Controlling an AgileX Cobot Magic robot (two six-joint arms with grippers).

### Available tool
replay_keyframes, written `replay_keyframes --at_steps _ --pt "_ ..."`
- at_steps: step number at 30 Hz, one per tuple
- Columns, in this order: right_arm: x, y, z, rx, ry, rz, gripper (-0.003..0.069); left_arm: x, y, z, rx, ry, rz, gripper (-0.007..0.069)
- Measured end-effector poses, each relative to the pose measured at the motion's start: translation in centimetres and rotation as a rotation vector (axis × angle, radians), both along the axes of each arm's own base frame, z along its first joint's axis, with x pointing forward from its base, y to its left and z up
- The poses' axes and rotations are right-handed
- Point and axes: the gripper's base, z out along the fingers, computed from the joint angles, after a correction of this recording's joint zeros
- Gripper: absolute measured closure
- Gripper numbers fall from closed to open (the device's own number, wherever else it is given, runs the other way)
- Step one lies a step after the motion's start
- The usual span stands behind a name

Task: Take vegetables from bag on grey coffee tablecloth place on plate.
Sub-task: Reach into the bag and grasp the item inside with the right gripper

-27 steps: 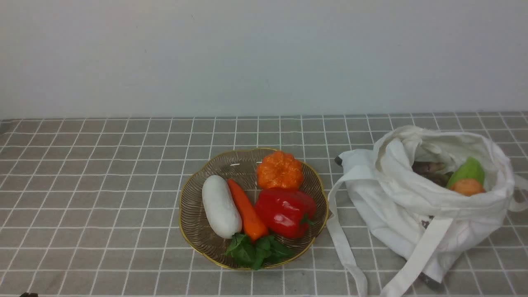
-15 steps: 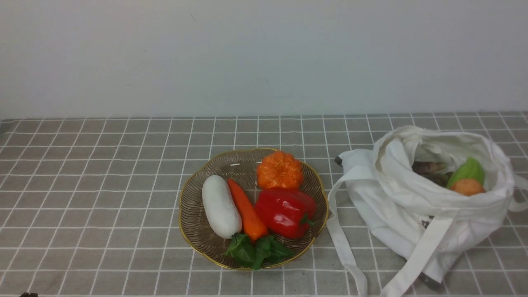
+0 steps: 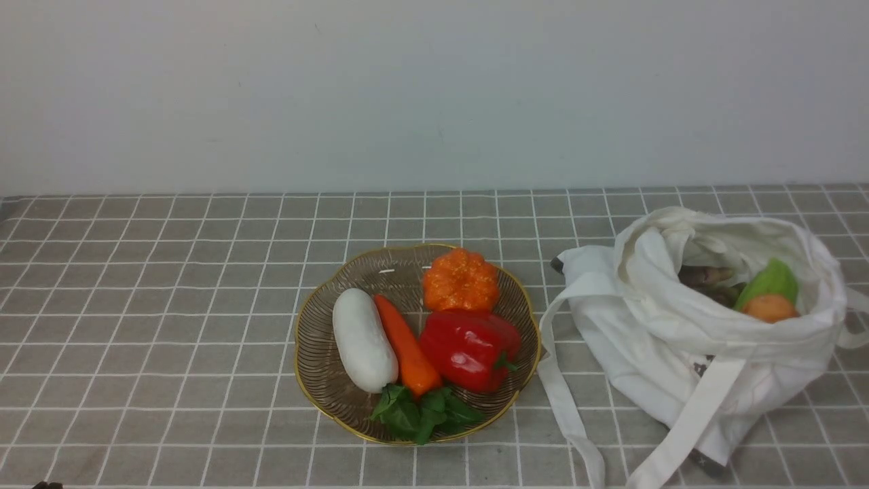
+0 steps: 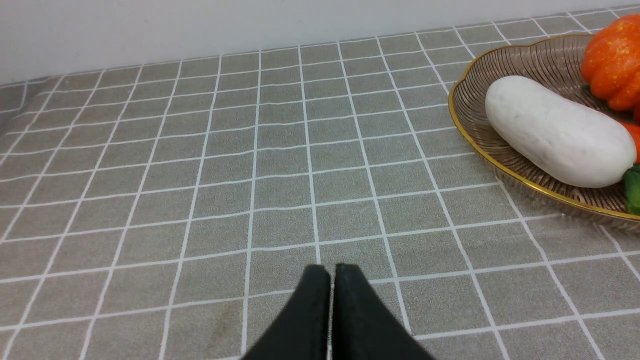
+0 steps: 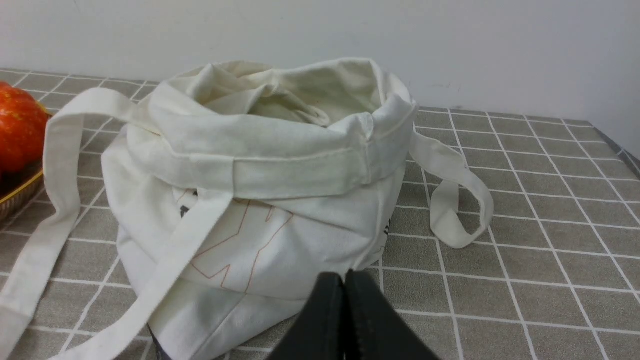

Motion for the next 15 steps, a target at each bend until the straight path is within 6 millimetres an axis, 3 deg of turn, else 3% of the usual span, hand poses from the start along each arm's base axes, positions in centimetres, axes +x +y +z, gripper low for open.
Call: replay_keyframes --at_steps 3,9,15 --pt "0.0 0.1 0.1 0.052 -0.017 0.001 0.0673 0.0 0.0 0.0 0.000 0.000 0.000 0.0629" --pt "0.2 0.3 2.3 0.648 -0.266 -0.019 0.0673 0.0 0.0 0.0 0.000 0.000 0.000 0.0629" --pt "0.0 -0.5 3.6 0.947 -0.417 -0.060 0.0673 0.0 0.0 0.0 0.000 0.000 0.000 0.0629"
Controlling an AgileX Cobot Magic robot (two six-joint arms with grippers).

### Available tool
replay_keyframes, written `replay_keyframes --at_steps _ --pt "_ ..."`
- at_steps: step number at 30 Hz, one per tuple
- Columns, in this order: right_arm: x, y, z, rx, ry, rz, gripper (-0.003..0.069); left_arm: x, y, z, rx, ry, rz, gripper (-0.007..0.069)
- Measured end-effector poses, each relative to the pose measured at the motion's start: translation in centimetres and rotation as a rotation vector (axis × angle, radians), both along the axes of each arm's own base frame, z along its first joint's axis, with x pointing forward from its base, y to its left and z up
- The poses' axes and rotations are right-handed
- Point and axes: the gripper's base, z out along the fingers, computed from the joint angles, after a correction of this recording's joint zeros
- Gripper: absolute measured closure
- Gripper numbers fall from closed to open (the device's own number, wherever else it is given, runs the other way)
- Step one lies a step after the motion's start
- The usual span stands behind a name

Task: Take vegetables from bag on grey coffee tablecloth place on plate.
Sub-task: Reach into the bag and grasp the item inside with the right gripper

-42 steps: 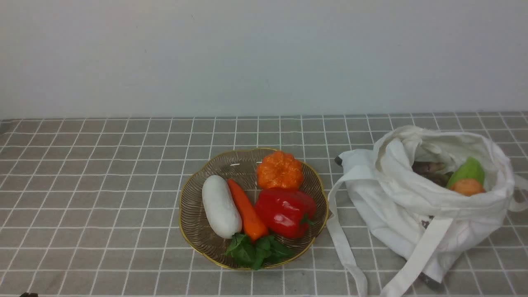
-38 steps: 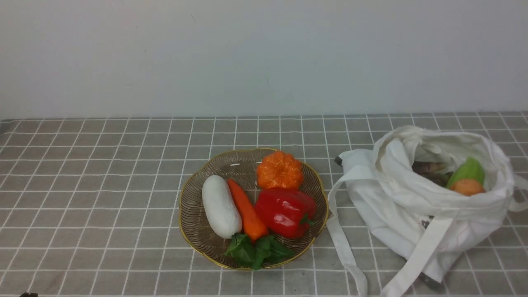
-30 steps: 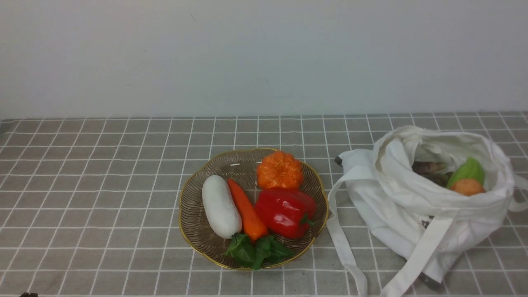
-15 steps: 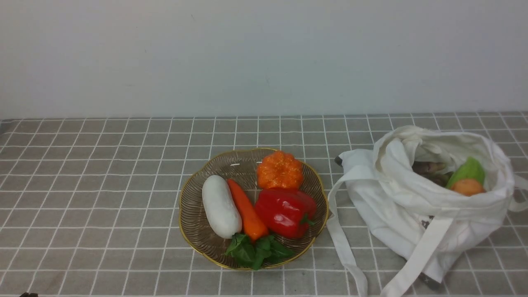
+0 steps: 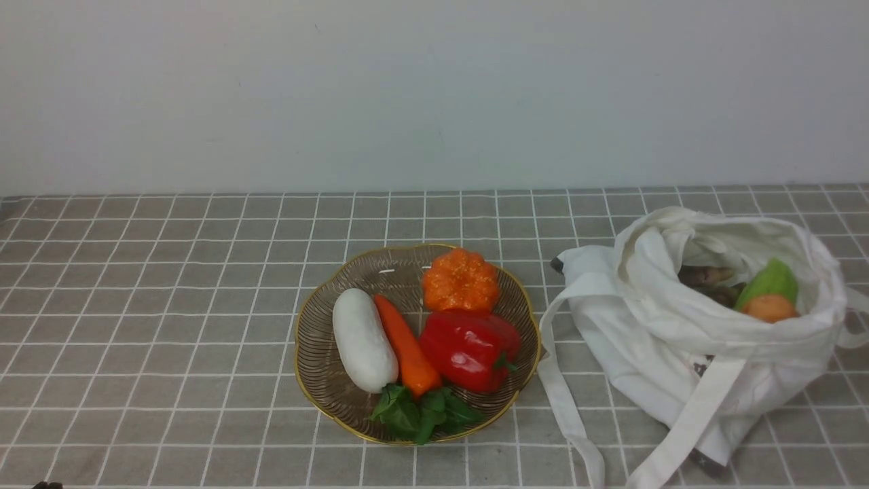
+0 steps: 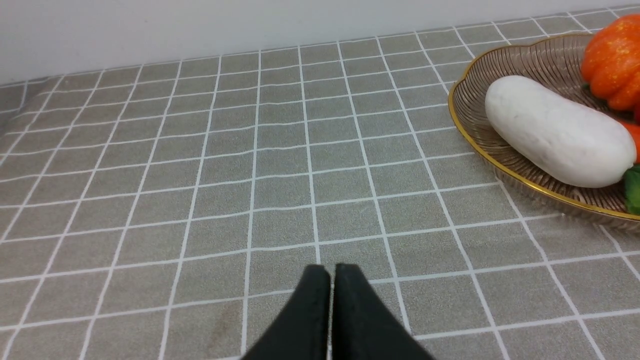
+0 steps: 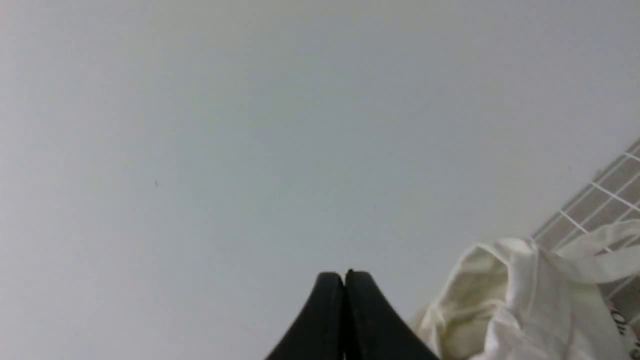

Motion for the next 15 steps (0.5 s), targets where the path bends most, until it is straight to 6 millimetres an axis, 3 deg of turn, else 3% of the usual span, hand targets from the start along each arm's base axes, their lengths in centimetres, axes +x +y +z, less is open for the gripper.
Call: replay_keyframes --at_steps 4,7,10,12,13,15 --pt "-0.3 -0.7 0.8 0.126 -0.094 -0.046 0.0673 0.0 0.0 0.0 0.000 0.000 0.000 0.0629" --pt "-0.8 -0.5 3.3 0.092 -0.158 -0.032 0.0673 0.0 0.0 0.0 0.000 0.000 0.000 0.0629" --pt "-1.5 0.5 9.3 -0.137 -0.147 0.021 0.0673 0.0 0.0 0.0 0.000 0.000 0.000 0.0629" --pt "-1.1 0.9 11.6 -0.242 -0.078 0.047 0.0673 0.0 0.0 0.0 0.000 0.000 0.000 0.0629" --pt "0.1 1.4 14.0 -0.378 0.076 0.095 0.0673 0.0 0.0 0.0 0.000 0.000 0.000 0.0629" --pt "1.8 1.7 16.0 -0.501 0.227 0.134 0.0673 0.0 0.0 0.0 0.000 0.000 0.000 0.0629"
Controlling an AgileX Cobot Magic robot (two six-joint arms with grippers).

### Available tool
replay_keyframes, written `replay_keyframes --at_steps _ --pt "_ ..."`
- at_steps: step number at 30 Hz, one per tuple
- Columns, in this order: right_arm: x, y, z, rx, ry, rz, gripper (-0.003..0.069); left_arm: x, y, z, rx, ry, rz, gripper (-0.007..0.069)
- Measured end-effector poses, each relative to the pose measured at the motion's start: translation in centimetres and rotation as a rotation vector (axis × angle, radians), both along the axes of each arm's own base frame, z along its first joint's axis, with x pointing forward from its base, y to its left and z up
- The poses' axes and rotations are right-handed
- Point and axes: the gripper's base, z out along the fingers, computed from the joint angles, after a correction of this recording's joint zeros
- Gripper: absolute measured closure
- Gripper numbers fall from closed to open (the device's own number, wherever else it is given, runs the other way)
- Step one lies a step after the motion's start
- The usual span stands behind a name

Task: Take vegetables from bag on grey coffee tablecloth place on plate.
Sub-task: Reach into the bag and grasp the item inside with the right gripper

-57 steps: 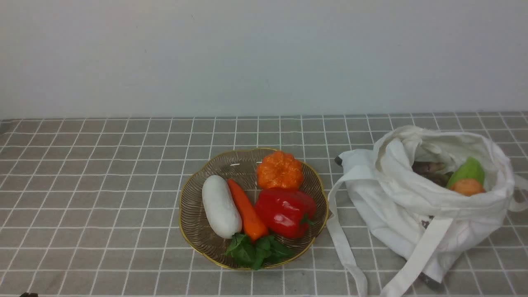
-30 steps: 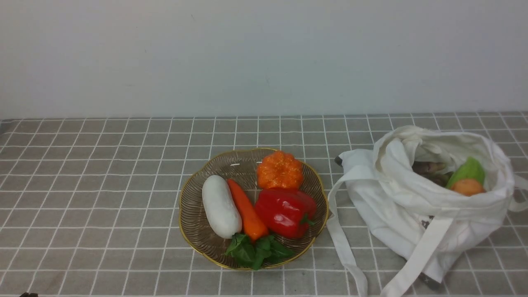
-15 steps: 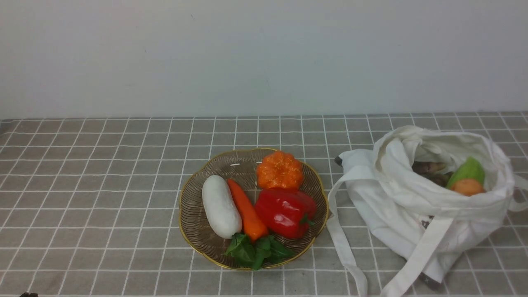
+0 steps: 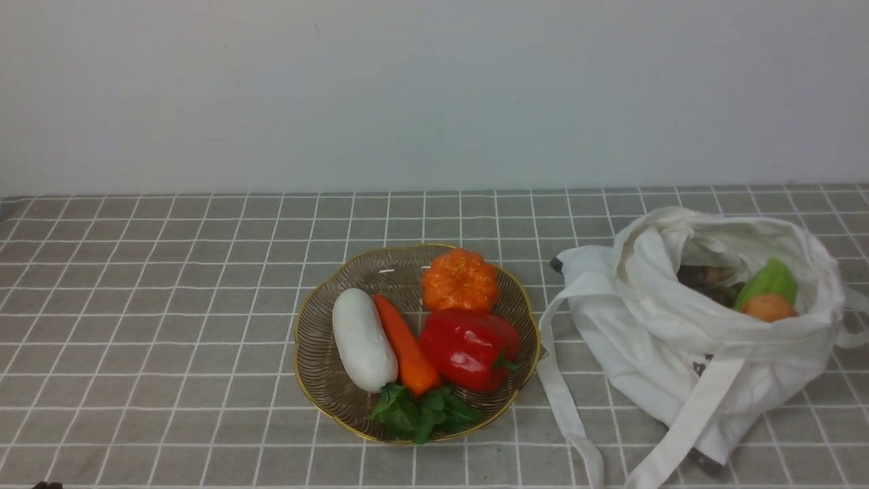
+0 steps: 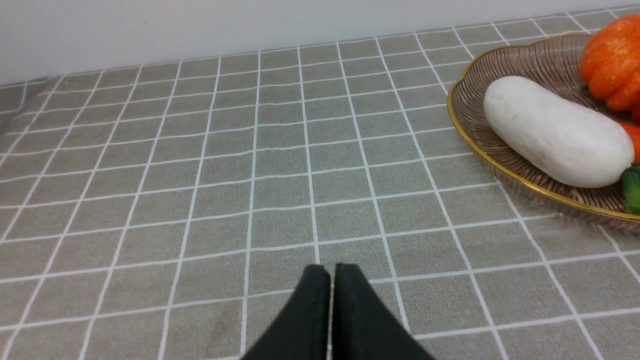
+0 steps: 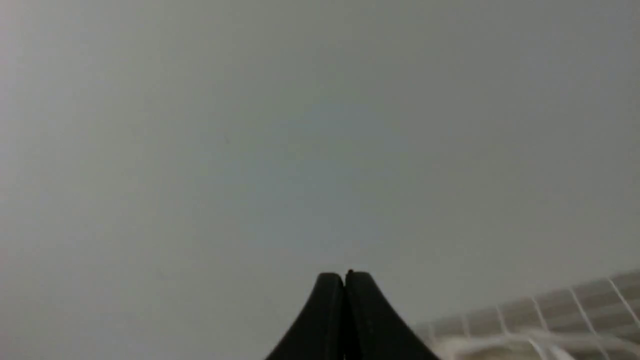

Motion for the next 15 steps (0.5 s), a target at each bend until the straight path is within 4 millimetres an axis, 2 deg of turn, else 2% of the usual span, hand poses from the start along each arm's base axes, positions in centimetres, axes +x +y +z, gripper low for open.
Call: replay_keyframes --at_steps 3,4,6,8,10,11,14,15 --pt "3.7 0.3 1.8 -0.182 0.334 0.065 0.0673 0.0 0.0 0.0 0.000 0.000 0.000 0.0629" --pt "4.3 0.3 2.1 -0.198 0.354 0.070 0.0673 0.0 0.0 0.0 0.000 0.000 0.000 0.0629" --pt "6.6 0.5 2.6 -0.260 0.502 0.115 0.0673 0.0 0.0 0.0 0.000 0.000 0.000 0.0629" --pt "9.6 0.5 2.8 -0.304 0.638 0.149 0.0673 0.0 0.0 0.0 0.000 0.000 0.000 0.0629" --pt "11.0 0.5 2.7 -0.318 0.696 0.159 0.0671 0.0 0.0 0.0 0.000 0.000 0.000 0.0629" --pt "13.7 0.5 2.3 -0.329 0.784 0.176 0.0662 0.0 0.0 0.0 0.000 0.000 0.000 0.0629" --pt "17.5 0.7 0.9 -0.331 0.882 0.203 0.0631 0.0 0.0 0.0 0.000 0.000 0.000 0.0629" --pt "17.7 0.7 0.8 -0.331 0.888 0.205 0.0622 0.0 0.0 0.0 0.000 0.000 0.000 0.0629"
